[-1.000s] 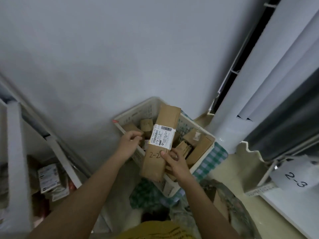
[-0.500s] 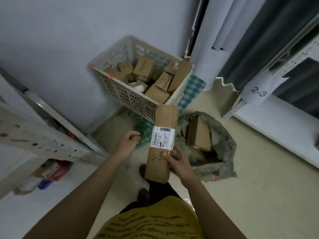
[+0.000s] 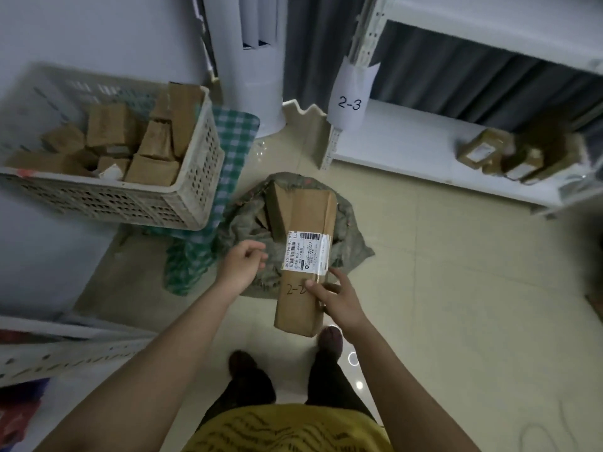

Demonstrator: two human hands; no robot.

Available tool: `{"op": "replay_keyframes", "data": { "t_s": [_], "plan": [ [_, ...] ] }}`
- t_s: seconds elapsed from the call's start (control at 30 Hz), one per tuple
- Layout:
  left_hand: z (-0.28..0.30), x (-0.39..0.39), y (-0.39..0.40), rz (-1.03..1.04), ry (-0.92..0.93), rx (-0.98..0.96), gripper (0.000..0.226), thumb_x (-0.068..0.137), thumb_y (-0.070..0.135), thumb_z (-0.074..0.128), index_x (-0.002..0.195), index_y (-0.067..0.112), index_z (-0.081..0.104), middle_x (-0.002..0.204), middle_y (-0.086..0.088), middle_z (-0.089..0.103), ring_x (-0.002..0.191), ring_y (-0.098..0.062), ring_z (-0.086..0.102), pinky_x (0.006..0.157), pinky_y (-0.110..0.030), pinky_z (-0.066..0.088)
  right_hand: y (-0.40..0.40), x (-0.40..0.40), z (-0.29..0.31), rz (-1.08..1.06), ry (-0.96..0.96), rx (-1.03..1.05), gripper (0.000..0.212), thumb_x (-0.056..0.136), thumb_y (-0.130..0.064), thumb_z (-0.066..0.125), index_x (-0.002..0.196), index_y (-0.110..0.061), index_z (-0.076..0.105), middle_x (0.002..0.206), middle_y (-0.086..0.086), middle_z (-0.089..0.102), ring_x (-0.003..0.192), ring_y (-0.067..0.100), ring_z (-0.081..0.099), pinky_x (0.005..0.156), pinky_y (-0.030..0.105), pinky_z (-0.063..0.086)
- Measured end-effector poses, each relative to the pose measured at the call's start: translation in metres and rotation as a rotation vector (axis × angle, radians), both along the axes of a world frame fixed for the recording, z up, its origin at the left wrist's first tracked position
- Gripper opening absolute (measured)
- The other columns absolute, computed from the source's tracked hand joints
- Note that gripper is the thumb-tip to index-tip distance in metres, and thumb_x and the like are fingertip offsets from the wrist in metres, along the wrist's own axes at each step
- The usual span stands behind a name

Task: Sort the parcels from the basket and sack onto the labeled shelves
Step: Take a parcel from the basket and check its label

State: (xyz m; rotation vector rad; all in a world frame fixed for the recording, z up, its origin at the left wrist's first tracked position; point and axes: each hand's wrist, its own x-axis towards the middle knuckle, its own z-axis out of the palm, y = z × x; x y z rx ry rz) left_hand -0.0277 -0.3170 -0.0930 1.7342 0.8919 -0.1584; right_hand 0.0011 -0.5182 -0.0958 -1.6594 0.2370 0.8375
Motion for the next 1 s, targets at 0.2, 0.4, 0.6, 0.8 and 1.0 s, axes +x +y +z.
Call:
{"op": "replay_keyframes", "data": {
  "t_s": [0.2,0.4,0.6,0.8,1.0],
  "plan": [
    [0.010,0.067,-0.071,-0.082,0.016,0.022,0.019,0.101,0.015,0.042,0.105,0.023,0.058,0.098,0.005,0.066,0.080,-0.011,0.065,0.075,-0.028,0.052,-0.077,0.046,-0.015,-0.166,0.003,0.046,0.052,0.079,-0.031,0.080,0.120,-0.037,0.048,0.124,0.005,0.062,0.112,0.019,0.062,0.077,0.026,0.054],
    [0.028,0.151,-0.155,-0.089,-0.051,0.026,0.018,0.101,0.014,0.043,0.108,0.019,0.059,0.102,0.002,0.065,0.088,-0.013,0.064,0.083,-0.029,0.052,-0.168,0.126,-0.002,-0.192,-0.055,0.033,0.069,0.080,-0.033,0.079,0.135,-0.030,0.037,0.130,0.009,0.057,0.113,0.022,0.060,0.077,0.027,0.053],
    [0.060,0.255,-0.265,-0.263,-0.165,0.043,0.022,0.099,0.009,0.040,0.109,0.015,0.059,0.097,0.001,0.067,0.077,-0.013,0.063,0.069,-0.024,0.049,-0.273,0.223,0.032,-0.270,-0.192,-0.030,0.095,0.079,-0.037,0.079,0.152,-0.018,0.021,0.137,0.011,0.052,0.115,0.023,0.058,0.098,0.039,0.050],
    [0.117,0.357,-0.340,-0.449,-0.303,0.098,0.022,0.096,0.008,0.040,0.105,0.018,0.057,0.100,-0.002,0.067,0.080,-0.014,0.061,0.067,-0.021,0.044,-0.341,0.316,0.084,-0.369,-0.354,-0.021,0.078,0.083,-0.031,0.077,0.145,-0.018,0.032,0.130,0.009,0.056,0.110,0.021,0.060,0.089,0.030,0.050],
    [0.164,0.465,-0.390,-0.553,-0.387,0.185,0.026,0.096,0.014,0.035,0.109,0.021,0.056,0.100,0.005,0.067,0.083,-0.012,0.062,0.065,-0.025,0.044,-0.378,0.414,0.132,-0.407,-0.522,0.026,0.053,0.085,-0.025,0.075,0.123,-0.027,0.039,0.123,0.002,0.060,0.103,0.010,0.061,0.081,0.022,0.049]
  ]
}}
